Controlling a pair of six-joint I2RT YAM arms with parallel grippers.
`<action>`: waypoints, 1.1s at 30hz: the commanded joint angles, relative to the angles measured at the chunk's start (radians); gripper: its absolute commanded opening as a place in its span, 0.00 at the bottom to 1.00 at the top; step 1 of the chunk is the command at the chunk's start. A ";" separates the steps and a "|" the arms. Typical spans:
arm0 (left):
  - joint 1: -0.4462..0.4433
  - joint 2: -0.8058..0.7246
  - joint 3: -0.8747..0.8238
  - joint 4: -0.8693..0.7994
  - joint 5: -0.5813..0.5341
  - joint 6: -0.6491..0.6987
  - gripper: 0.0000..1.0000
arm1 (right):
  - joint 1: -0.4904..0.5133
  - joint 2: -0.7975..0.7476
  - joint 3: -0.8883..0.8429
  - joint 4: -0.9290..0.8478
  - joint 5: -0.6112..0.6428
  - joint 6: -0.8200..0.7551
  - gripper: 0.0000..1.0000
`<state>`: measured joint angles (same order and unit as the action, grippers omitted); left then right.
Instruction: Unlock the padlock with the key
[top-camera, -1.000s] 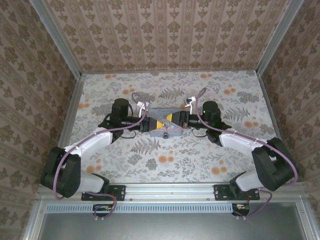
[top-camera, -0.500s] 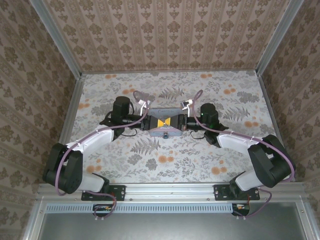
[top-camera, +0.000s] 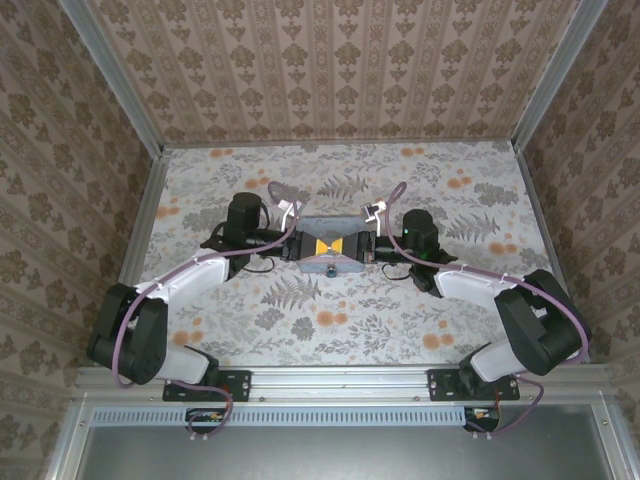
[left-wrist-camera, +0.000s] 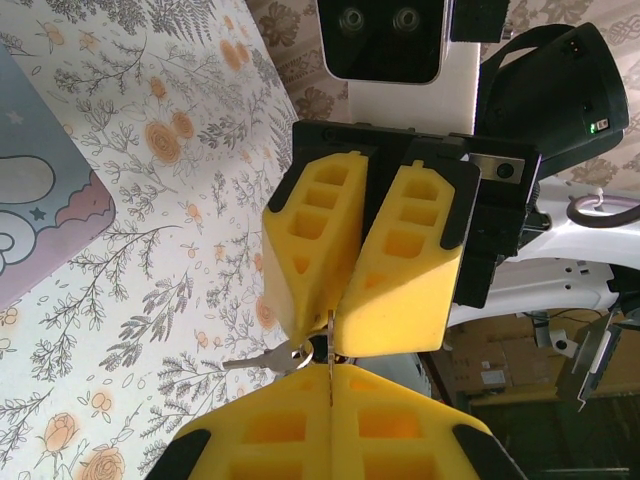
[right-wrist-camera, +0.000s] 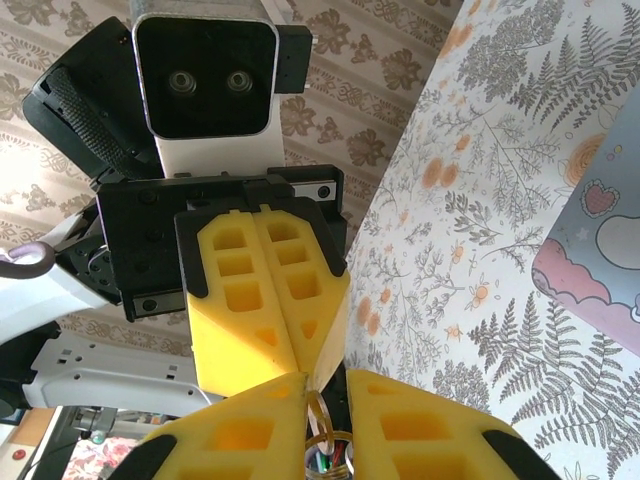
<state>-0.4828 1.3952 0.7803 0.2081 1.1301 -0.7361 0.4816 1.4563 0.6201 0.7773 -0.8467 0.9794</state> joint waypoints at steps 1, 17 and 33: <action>0.006 0.014 0.030 0.002 0.023 0.032 0.00 | 0.003 0.002 -0.012 0.043 -0.033 0.013 0.15; 0.005 0.034 0.038 0.005 0.020 0.033 0.00 | 0.012 0.043 0.000 0.092 -0.043 0.044 0.23; 0.048 0.007 0.009 0.056 -0.043 -0.019 0.28 | 0.005 0.038 -0.041 0.098 0.006 0.049 0.00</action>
<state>-0.4713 1.4250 0.7910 0.2131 1.1233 -0.7330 0.4881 1.5066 0.6060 0.8616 -0.8623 1.0317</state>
